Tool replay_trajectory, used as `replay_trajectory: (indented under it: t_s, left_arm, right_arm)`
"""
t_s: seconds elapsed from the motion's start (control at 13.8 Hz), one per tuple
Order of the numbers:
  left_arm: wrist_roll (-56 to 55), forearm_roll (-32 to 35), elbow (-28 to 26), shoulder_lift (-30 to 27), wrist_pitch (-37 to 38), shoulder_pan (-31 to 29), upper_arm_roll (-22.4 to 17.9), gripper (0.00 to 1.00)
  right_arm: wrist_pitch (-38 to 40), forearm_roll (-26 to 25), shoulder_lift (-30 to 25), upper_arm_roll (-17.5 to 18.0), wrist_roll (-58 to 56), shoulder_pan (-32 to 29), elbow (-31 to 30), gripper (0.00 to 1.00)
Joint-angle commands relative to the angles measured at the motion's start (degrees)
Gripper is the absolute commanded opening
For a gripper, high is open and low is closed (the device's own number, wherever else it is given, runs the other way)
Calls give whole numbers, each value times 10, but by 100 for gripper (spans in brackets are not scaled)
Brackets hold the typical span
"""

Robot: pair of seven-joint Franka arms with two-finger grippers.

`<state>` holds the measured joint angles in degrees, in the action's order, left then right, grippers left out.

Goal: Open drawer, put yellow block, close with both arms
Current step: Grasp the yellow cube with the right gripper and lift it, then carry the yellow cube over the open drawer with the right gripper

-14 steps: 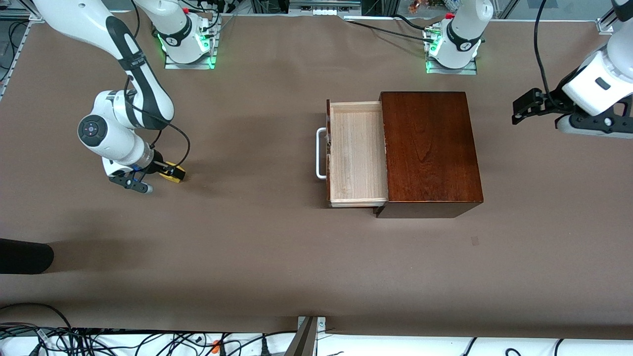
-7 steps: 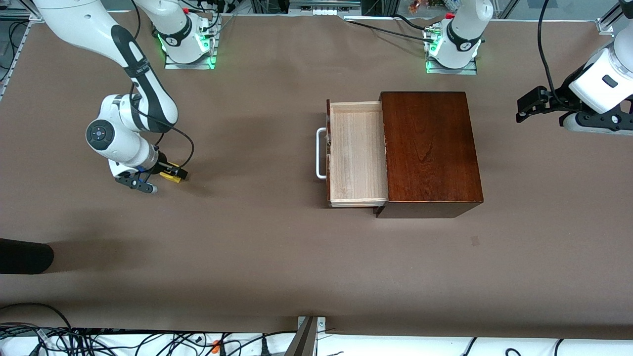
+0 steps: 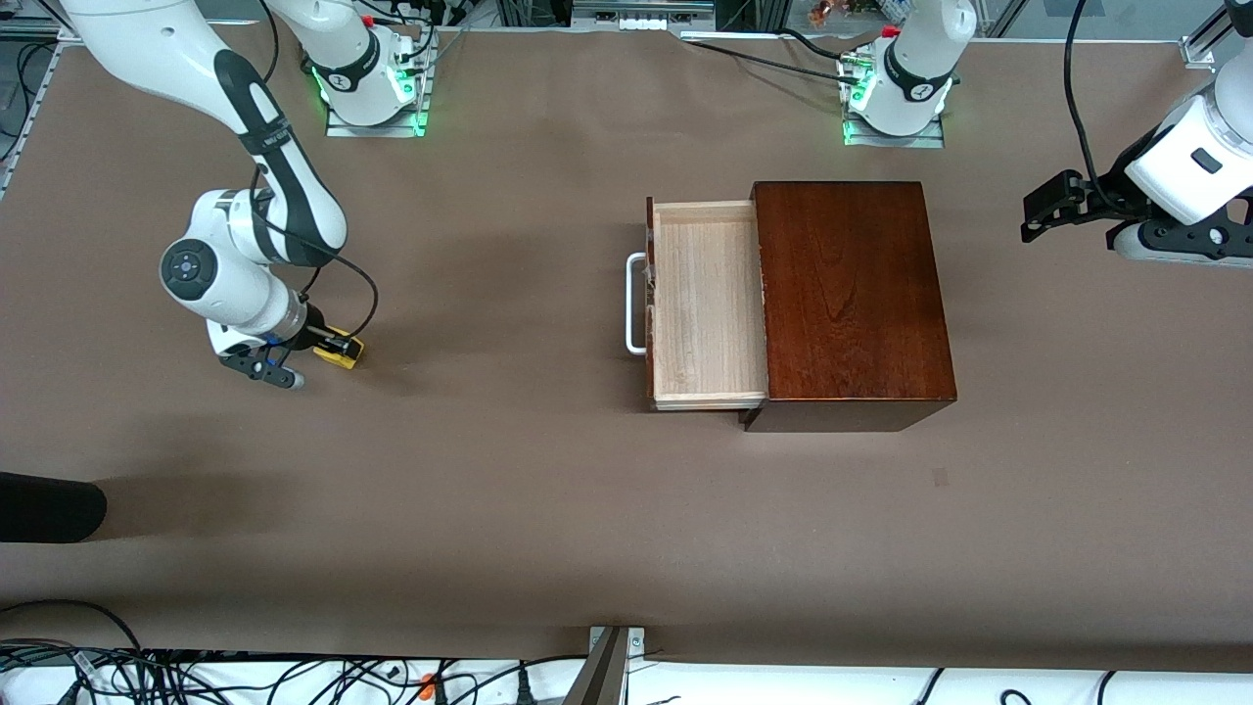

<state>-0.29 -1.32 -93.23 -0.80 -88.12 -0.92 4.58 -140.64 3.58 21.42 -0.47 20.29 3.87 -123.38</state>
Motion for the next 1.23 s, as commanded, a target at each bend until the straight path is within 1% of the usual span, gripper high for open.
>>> replay_trajectory:
  t_s: [0.0, 0.07, 0.22, 0.29, 0.43, 0.58, 0.72, 0.8, 0.94, 1.16]
  left_arm:
    - [8, -7, 20, -3, 23, 4, -6, 100]
    - [8, -7, 21, -3, 26, 4, -7, 100]
    - [8, -6, 22, -3, 30, 4, -8, 100]
    - [8, -5, 21, -3, 31, 4, -8, 100]
    - [8, 11, 21, -3, 38, 3, -8, 100]
    - [11, 21, 21, -4, 41, 3, -8, 100]
    - [11, 19, 22, -4, 41, 2, -9, 100]
    - [11, 19, 22, -4, 41, 2, -9, 100]
    - [11, 17, 21, -4, 41, 2, -9, 100]
    - [12, 16, 21, -3, 41, 3, -9, 100]
  right_arm:
    - [153, 5, -16, 6, 44, 1, 94, 19]
    - [209, 5, -15, 13, 68, 4, 132, 19]
    - [295, 10, -16, 38, 135, 6, 194, 20]
    - [330, 26, -16, 58, 179, 6, 221, 20]
    - [363, 57, -15, 92, 284, 10, 263, 20]
    - [366, 91, -14, 123, 400, 29, 298, 20]
    - [365, 124, -13, 129, 501, 64, 327, 20]
    - [359, 135, -11, 129, 545, 94, 342, 20]
    - [340, 133, -2, 129, 634, 143, 368, 20]
    - [279, 136, 16, 129, 770, 206, 399, 20]
